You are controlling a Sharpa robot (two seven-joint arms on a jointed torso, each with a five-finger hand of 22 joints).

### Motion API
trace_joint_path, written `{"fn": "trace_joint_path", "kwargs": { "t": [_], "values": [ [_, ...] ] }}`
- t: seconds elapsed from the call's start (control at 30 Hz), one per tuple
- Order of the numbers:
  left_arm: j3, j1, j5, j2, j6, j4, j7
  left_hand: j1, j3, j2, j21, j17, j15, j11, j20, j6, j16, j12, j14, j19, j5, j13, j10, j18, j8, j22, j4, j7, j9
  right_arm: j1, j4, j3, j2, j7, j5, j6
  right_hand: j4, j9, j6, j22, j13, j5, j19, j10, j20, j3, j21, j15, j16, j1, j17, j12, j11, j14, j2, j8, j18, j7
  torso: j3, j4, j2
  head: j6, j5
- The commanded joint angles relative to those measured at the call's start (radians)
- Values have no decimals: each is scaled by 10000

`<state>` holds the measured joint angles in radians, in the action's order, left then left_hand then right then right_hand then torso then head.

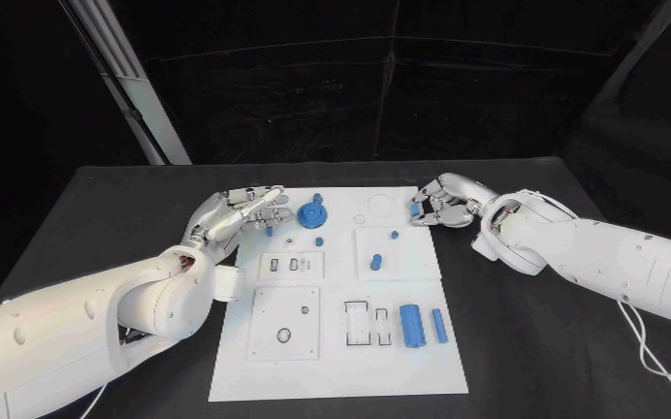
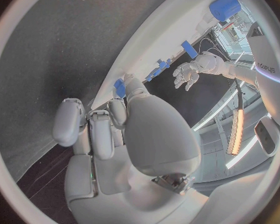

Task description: Assemble the parts on the task board

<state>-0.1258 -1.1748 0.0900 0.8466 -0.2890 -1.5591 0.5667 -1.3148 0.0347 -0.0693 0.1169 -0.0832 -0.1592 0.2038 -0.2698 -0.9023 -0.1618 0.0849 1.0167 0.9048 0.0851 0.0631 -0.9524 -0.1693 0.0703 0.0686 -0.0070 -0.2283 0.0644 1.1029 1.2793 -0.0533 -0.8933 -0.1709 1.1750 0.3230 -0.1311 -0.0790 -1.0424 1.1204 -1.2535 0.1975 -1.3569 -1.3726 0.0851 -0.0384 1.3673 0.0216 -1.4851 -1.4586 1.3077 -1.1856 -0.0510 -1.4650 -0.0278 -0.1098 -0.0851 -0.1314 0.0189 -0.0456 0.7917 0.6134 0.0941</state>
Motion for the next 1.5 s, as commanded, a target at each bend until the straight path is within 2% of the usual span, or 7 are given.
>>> {"fn": "trace_joint_path", "kwargs": {
  "t": [0.03,0.5,0.83,1.03,1.2,1.33,1.5],
  "values": [
    [7,-10,-62,1,90,-17,82,-94,24,-21,-36,14,8,-23,13,25,59,-8,-8,61,29,-5,-1,-130,-18,-6,-59,-219,-1,-10,34,19,-11,-51,68,-122,123,-31,-226,44,-31,-185,-64,-26,-57,56,59,107,-41,-92,1278,-73,129,-754,173,-105,-26,72,-2,-8,6,-2,6],
    [6,-10,-62,1,87,-8,79,-90,40,-22,-43,15,8,-25,14,23,63,-8,-8,67,30,-5,-2,-130,-18,-5,-78,-216,-1,-10,-45,18,-80,-12,81,94,338,-75,-633,228,-54,-778,-157,-90,-192,496,145,239,-91,-410,1373,-106,279,-778,588,-263,10,242,4,-30,21,0,37],
    [6,-10,-62,6,76,-14,75,-90,40,-22,-43,15,8,-25,14,23,63,-8,-8,67,30,-5,-2,-130,-18,-5,-78,-216,-1,-10,6,17,-85,-49,126,181,395,-98,-785,251,-1,-1022,-167,-77,-239,669,155,282,-99,-404,1392,-36,328,-781,697,-329,15,302,4,-36,21,-4,48],
    [6,-10,-62,23,67,-45,73,-90,40,-22,-43,15,8,-25,14,23,63,-8,-8,67,30,-5,-2,-130,-18,-5,-78,-216,-1,-10,309,14,-140,-80,35,319,388,-94,-784,187,163,-1077,-134,24,-252,704,124,290,-70,-366,1351,171,335,-770,722,-322,2,308,-1,-34,14,-11,29],
    [7,-13,-62,53,47,-104,72,-90,40,-22,-43,15,8,-25,14,23,63,-8,-8,67,30,-5,-2,-130,-18,-5,-78,-216,-1,-2,835,-1,-331,64,-111,426,390,-91,-784,178,186,-1089,-128,38,-258,734,118,294,-72,-362,1356,204,339,-770,748,-318,0,313,14,-39,-1,-34,29],
    [8,-26,-62,98,22,-183,70,-88,52,-23,-48,15,9,-27,14,21,64,-8,-6,73,29,-5,-4,-131,-17,-5,-94,-214,0,7,1412,-201,-492,230,-191,428,395,-91,-790,177,210,-1088,-127,51,-261,736,117,296,-65,-350,1346,236,341,-768,732,-319,0,315,39,-59,-10,-57,48],
    [10,-71,-63,177,-8,-258,74,-89,57,-22,-50,15,10,-27,14,20,65,-7,-5,75,29,-4,-5,-131,-17,-5,-100,-214,0,43,2005,-351,-585,626,-62,536,422,-96,-828,174,265,-1068,-125,79,-269,769,113,305,-64,-363,1348,308,356,-767,733,-334,0,334,77,-80,-92,2,21]
  ]
}}
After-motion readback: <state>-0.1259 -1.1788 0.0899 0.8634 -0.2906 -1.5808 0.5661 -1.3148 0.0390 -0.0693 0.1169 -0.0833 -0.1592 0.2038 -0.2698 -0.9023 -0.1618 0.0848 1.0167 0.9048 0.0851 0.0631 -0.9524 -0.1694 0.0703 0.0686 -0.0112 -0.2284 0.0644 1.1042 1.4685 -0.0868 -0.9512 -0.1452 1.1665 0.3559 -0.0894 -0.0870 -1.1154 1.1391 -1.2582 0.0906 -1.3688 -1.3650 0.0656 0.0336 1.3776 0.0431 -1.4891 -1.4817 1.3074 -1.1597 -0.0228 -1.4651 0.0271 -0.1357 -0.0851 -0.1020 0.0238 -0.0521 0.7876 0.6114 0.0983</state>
